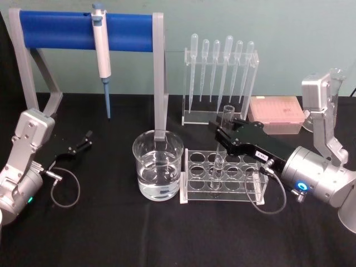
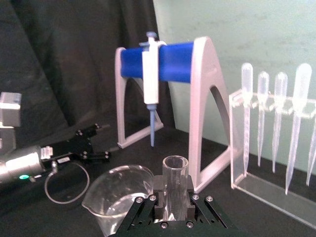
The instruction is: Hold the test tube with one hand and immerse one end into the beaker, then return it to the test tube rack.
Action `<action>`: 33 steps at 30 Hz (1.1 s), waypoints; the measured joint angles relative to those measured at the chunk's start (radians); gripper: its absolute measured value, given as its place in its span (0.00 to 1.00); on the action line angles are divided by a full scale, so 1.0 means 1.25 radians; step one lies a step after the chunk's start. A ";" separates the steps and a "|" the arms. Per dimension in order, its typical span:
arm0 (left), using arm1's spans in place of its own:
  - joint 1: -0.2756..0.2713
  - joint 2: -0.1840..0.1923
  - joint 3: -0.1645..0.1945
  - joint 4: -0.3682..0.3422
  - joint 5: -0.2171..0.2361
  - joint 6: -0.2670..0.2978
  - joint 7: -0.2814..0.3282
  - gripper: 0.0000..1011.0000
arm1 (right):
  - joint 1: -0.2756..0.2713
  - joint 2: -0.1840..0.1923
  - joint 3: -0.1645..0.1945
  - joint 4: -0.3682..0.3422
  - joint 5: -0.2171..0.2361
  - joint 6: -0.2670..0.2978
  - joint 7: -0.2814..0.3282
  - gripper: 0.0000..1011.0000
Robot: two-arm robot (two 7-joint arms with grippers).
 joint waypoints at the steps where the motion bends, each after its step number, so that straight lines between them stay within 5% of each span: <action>1: 0.000 0.000 0.000 0.000 0.000 0.000 0.000 0.99 | -0.002 0.002 0.001 -0.007 -0.001 -0.001 -0.001 0.22; 13: 0.000 0.000 0.000 0.000 0.000 0.000 0.000 0.99 | -0.013 0.036 0.009 -0.117 -0.038 -0.008 -0.009 0.22; 33: 0.000 0.000 0.000 0.000 0.000 0.000 0.000 0.99 | -0.012 0.042 0.020 -0.136 -0.054 0.000 -0.017 0.22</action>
